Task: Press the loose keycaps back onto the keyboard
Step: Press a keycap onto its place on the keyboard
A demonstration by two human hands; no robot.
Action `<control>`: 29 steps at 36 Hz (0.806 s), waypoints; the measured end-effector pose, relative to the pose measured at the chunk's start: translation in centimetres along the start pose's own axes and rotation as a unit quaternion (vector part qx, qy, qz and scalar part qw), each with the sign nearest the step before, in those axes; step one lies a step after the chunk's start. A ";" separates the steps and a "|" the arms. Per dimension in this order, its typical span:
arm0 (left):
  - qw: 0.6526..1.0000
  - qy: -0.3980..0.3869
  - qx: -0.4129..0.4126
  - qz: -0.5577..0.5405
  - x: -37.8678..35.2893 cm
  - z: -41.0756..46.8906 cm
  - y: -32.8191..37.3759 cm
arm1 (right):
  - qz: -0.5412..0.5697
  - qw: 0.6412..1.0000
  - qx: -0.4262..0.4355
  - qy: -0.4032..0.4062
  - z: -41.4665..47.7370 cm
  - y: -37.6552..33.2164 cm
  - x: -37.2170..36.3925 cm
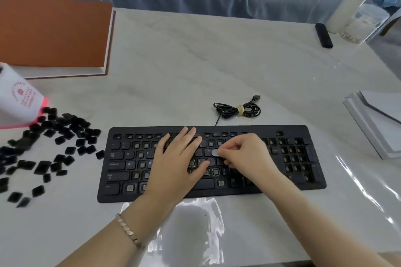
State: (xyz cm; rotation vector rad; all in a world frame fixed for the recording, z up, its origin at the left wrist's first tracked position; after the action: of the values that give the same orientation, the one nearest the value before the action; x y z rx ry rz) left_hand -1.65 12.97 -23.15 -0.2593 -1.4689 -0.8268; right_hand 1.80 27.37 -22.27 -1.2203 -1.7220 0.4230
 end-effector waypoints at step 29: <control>0.998 0.047 -0.020 -0.038 0.3 -0.2 -0.2 | -0.065 0.997 -0.051 0.007 0.4 -1.5 -0.7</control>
State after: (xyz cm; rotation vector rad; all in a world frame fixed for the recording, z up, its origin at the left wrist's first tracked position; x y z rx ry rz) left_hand -1.63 12.59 -23.02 -0.1926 -1.3820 -0.9177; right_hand 0.73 26.22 -21.70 -1.1719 -1.8172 0.2512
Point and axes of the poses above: each hand's wrist, its own z-axis towards the middle knuckle, its own x-axis out of the back of the hand, y = z × x, the point moved 9 cm from there along z, towards the middle knuckle, and after that the axes turned 11 degrees about -y, right-handed, at the moved point
